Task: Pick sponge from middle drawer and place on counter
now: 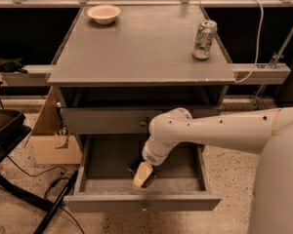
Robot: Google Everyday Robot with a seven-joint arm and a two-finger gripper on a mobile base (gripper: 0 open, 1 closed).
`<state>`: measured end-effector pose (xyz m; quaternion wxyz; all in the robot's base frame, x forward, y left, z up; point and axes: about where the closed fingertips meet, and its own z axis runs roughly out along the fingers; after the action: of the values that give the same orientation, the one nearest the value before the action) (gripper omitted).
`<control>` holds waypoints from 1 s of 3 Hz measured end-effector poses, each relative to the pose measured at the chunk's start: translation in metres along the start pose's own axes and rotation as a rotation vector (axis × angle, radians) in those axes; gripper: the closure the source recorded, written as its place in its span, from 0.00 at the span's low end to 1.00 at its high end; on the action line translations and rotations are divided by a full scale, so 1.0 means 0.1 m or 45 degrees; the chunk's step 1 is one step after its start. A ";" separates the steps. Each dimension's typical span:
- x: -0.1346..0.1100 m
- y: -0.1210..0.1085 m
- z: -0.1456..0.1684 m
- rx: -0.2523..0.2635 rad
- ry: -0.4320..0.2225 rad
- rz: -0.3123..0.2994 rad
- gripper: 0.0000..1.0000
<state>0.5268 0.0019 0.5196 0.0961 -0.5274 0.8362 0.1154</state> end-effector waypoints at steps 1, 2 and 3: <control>-0.15 -0.11 0.35 -0.024 -0.020 0.024 0.00; -0.28 -0.17 0.61 -0.042 -0.033 0.041 0.00; -0.45 -0.25 0.88 -0.049 -0.034 0.037 0.00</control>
Offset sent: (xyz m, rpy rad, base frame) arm 0.0463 0.0540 -0.0751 0.0596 0.0356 -0.0392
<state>0.5720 0.0563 0.4458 0.0952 -0.5154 0.8401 0.1398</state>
